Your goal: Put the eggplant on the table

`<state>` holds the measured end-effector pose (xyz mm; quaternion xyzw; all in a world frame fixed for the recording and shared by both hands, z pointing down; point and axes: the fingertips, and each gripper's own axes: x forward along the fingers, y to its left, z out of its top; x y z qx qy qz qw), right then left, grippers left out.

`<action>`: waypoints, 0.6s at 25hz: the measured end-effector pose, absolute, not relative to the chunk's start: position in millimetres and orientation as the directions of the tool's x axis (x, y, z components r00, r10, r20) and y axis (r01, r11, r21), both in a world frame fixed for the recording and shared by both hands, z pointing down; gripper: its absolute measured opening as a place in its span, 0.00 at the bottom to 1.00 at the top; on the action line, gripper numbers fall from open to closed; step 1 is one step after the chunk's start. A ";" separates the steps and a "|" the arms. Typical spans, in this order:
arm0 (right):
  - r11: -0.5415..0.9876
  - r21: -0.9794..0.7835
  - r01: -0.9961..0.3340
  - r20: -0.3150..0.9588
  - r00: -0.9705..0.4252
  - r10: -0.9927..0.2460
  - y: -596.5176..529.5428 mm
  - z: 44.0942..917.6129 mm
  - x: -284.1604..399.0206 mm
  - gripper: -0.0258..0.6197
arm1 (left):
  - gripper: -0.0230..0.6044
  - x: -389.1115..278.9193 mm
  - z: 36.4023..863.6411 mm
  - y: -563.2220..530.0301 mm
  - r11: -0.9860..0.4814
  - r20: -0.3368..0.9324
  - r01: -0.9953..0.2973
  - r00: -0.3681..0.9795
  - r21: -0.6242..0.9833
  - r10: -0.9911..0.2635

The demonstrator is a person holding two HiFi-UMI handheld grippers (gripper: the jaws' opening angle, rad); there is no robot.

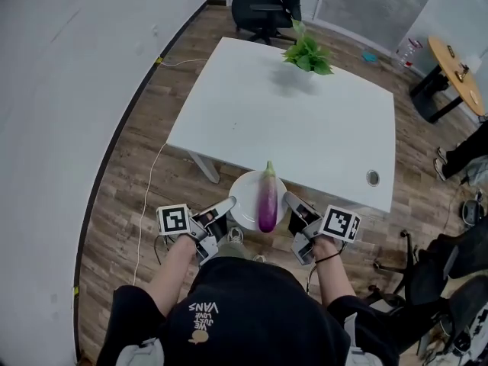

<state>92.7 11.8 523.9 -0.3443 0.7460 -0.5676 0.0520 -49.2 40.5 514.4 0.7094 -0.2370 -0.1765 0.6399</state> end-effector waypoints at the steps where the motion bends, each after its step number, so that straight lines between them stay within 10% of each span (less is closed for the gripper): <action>1: 0.111 -0.885 -0.451 0.312 -0.754 -0.578 5.8 522.8 88.3 0.09 | 0.08 -53.6 513.5 33.5 -0.068 0.054 -0.111 0.829 0.991 -0.557; 15: 0.107 -0.887 -0.449 0.304 -0.744 -0.595 -80.2 522.5 55.8 0.09 | 0.08 -85.5 513.8 -55.1 -0.084 0.059 -0.122 0.845 0.989 -0.532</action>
